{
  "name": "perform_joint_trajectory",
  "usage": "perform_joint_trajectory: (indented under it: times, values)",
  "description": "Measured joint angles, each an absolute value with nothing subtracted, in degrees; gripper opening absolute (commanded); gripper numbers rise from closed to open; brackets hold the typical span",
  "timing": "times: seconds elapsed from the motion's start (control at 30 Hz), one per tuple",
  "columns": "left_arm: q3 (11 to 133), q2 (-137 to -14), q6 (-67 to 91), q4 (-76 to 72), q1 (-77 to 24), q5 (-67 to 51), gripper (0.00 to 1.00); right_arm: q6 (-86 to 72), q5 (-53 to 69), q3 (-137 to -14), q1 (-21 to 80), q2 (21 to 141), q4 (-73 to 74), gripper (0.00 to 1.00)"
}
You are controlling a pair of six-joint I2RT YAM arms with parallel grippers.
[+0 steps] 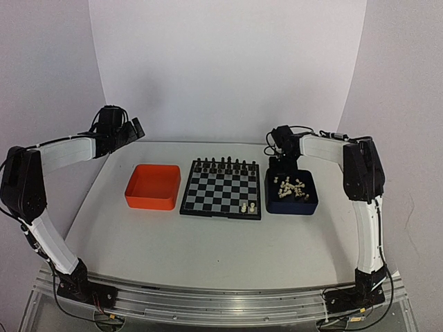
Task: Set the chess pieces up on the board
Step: Pick up the chess piece from the storage box.
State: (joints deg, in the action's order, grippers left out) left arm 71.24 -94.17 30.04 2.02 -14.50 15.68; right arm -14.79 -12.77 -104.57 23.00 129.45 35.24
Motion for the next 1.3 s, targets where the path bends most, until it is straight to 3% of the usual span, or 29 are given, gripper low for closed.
perform_joint_trajectory:
  times: [0.57,0.8,1.3]
  values:
    - [71.24,-94.17,30.04,3.05,-14.5,15.68,1.0,-14.89,-13.06,-104.64,22.9,131.31,33.94,0.12]
    - [71.24,-94.17,30.04,3.09,-14.5,15.68,1.0,-15.0,-13.04,-104.64,22.9,131.31,33.8,0.01]
    - [71.24,-94.17,30.04,3.03,-14.5,15.68,1.0,-14.94,-11.53,-103.25,22.87,130.22,33.69,0.0]
